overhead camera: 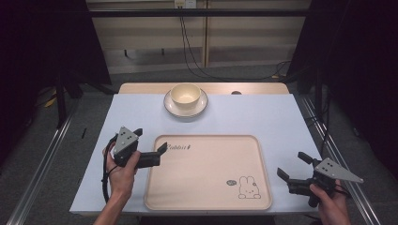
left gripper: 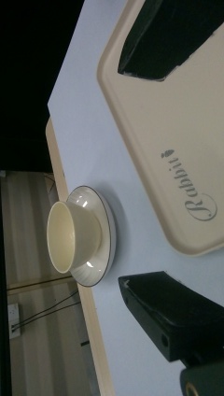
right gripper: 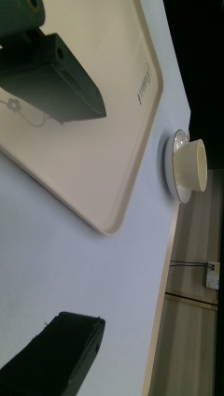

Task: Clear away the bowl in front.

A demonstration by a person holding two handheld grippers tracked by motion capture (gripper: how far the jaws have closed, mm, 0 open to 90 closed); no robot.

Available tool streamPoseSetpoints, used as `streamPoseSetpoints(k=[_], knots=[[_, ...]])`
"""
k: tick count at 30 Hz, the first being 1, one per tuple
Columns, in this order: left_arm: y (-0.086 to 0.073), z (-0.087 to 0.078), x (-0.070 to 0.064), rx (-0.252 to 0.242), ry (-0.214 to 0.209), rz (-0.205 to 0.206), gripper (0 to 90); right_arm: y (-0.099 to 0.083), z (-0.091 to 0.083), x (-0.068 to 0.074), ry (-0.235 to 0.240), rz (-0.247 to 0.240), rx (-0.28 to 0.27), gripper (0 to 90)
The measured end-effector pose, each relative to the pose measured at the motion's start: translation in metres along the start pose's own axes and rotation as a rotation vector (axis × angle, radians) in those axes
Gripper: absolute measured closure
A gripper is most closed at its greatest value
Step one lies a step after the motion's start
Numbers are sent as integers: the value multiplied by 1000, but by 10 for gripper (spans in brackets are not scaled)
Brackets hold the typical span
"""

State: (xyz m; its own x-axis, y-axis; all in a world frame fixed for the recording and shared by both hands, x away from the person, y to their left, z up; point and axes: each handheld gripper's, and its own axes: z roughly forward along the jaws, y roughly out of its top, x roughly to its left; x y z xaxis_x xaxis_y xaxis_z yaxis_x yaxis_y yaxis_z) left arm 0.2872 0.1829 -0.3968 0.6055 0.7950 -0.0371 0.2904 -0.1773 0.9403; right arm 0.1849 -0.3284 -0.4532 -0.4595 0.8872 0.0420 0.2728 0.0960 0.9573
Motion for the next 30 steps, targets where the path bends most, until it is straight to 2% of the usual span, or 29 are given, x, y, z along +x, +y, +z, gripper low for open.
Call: streamPoseSetpoints(k=[1,4,6,7,10,11,12,15,17,19,22,24,28,29,30], knots=[[1,2,0,-9,-3,-12,16,0,0,0,-4,1,-1,15],[6,8,2,10,1,23,13,0,0,-1,-5,-4,-3,15],[9,13,3,11,-18,16,11,0,0,-1,-4,-4,-7,15],[11,17,3,8,-7,8,12,0,0,-1,-3,-1,-6,15],[13,21,4,6,-17,-1,9,0,0,0,6,-3,-2,15],[14,23,5,11,-25,12,9,0,0,0,6,-3,-2,15],[15,25,5,20,-14,20,11,0,1,0,2,-4,-3,15],[18,35,7,43,-51,37,19,0,2,0,1,-5,-3,15],[19,40,7,52,-38,34,6,0,2,1,2,-6,-4,15],[20,49,10,50,-53,19,18,0,2,0,3,-6,-4,15],[21,56,13,66,-37,30,22,-1,2,0,3,-7,-4,15],[21,63,14,59,-35,-3,24,0,2,0,2,-8,-5,15],[24,71,17,56,-18,15,34,0,2,0,3,-7,-5,15],[25,74,18,54,-9,7,34,0,2,0,3,-7,-5,15],[26,77,20,73,-9,23,34,0,2,1,2,-5,-4,15]])
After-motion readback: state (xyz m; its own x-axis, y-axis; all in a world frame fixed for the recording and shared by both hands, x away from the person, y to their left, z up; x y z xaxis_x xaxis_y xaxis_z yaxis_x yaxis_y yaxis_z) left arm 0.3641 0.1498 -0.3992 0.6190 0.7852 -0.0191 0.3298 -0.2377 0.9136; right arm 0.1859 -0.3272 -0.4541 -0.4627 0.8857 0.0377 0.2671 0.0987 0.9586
